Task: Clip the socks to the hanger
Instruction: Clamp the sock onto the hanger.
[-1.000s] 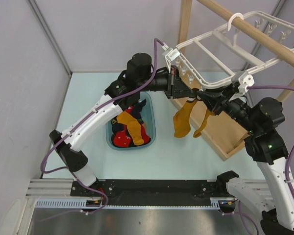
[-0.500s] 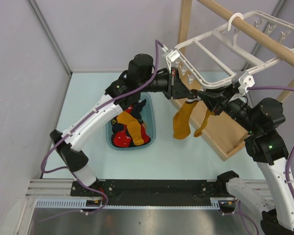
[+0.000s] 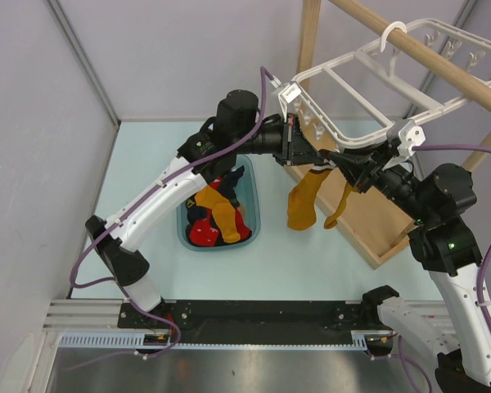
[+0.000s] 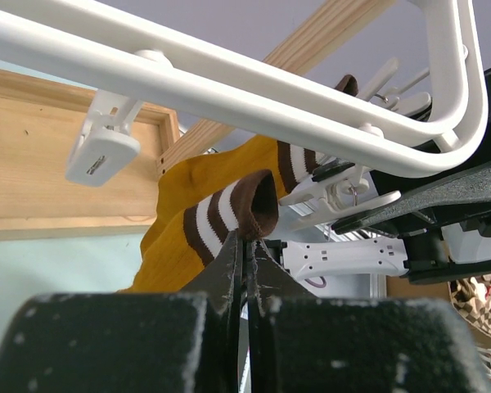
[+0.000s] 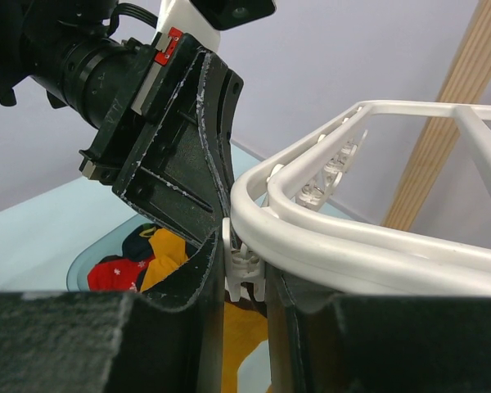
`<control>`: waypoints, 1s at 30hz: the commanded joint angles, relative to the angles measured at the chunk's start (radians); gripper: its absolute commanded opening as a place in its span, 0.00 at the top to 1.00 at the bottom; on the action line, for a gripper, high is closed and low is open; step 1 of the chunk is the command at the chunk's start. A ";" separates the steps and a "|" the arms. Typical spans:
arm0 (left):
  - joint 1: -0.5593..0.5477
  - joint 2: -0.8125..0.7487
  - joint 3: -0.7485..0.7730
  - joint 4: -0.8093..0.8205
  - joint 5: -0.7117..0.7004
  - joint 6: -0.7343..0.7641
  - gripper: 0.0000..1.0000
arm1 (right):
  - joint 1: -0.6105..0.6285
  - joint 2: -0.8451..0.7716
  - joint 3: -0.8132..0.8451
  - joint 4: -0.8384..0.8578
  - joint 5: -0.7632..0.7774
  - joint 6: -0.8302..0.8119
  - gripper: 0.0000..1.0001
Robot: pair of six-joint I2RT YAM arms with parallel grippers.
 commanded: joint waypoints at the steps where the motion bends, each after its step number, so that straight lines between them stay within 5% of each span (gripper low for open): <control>1: 0.004 -0.009 0.054 0.020 0.001 -0.027 1.00 | 0.022 -0.005 0.028 -0.035 -0.119 -0.003 1.00; 30: 0.003 -0.047 0.048 0.082 0.077 -0.068 1.00 | 0.031 0.019 0.027 -0.025 -0.141 -0.010 1.00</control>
